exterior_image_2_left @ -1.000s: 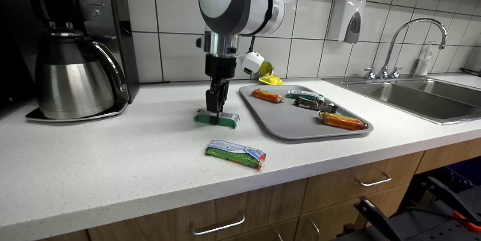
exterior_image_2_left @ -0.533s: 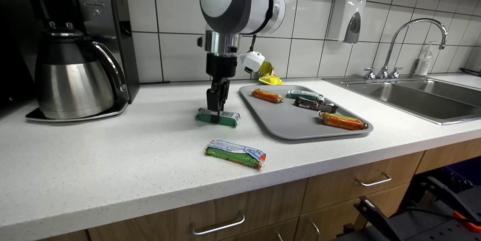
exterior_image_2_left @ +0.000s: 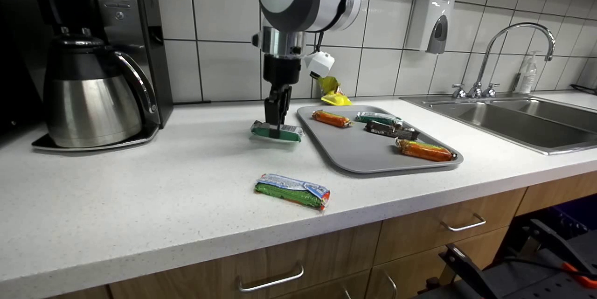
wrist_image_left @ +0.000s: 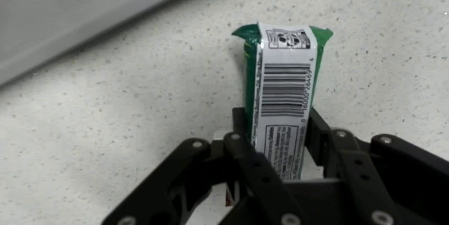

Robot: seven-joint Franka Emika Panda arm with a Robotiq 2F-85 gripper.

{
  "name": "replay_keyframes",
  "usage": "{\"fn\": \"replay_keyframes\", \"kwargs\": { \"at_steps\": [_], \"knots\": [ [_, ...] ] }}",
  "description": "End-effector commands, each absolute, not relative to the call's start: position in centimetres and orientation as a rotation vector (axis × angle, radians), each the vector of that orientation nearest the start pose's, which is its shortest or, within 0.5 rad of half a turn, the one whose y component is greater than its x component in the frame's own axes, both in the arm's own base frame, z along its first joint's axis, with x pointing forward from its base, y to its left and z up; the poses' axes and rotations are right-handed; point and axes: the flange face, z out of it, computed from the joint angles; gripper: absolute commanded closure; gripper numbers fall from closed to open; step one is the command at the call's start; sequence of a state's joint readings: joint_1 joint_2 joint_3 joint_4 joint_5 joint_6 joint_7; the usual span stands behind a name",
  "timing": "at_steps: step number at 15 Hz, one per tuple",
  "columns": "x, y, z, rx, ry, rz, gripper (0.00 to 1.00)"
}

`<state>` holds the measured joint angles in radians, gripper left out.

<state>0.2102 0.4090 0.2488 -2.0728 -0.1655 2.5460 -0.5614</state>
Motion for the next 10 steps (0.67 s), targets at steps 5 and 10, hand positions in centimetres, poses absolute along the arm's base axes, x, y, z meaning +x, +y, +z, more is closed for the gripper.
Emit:
{"fn": "replay_keyframes", "kwargs": {
  "at_steps": [5, 10],
  "knots": [
    [55.6, 22.8, 26.4, -2.783, -1.608, -0.169, 0.82],
    [57.5, 19.7, 26.4, -2.862, -1.48, -0.172, 0.82]
  ]
}}
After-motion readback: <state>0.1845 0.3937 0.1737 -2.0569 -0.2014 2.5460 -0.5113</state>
